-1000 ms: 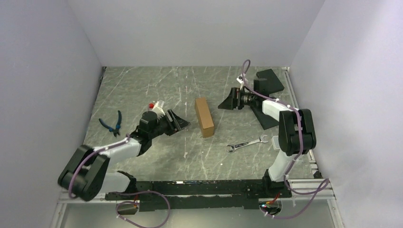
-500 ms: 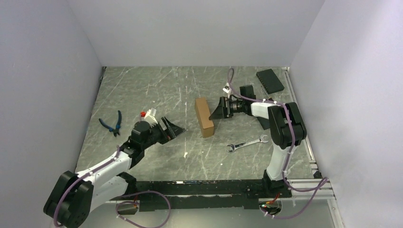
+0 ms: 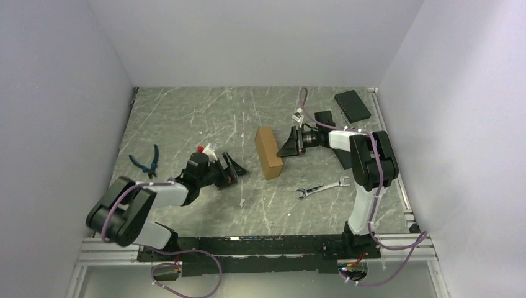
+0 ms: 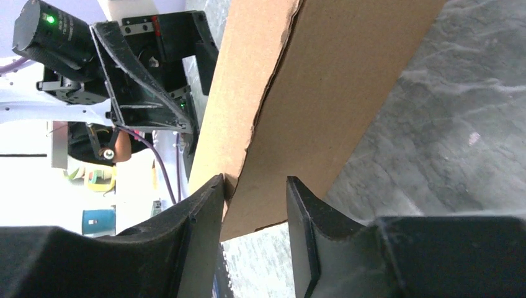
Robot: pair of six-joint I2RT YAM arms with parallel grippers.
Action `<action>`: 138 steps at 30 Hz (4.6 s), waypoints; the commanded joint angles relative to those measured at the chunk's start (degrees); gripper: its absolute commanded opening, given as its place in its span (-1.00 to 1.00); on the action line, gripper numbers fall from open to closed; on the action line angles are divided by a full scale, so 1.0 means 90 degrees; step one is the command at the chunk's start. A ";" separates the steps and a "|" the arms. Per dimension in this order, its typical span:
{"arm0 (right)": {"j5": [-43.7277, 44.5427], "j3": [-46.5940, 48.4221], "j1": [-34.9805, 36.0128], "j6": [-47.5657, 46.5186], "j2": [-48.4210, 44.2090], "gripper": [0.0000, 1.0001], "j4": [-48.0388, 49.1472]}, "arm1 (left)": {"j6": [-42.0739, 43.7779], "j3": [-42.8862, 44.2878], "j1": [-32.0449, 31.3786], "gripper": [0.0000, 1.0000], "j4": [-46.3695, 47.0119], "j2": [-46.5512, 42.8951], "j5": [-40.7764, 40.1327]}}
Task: Fold the paper box
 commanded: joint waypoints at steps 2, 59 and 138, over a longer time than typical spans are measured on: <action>0.0990 0.0091 -0.0359 -0.0647 0.0181 -0.21 -0.0210 | -0.0009 0.0811 -0.0010 0.83 0.1387 0.1012 0.0601; 0.4306 0.0394 0.1203 -0.2325 -0.0389 -0.95 -0.1915 | 0.0915 0.3581 -0.0551 -0.68 -0.2048 0.3180 0.0263; 0.5140 0.0742 -0.2895 -0.0959 -0.8472 0.99 -0.4000 | 0.2643 0.4620 0.1406 0.99 -0.8005 -0.5274 0.0188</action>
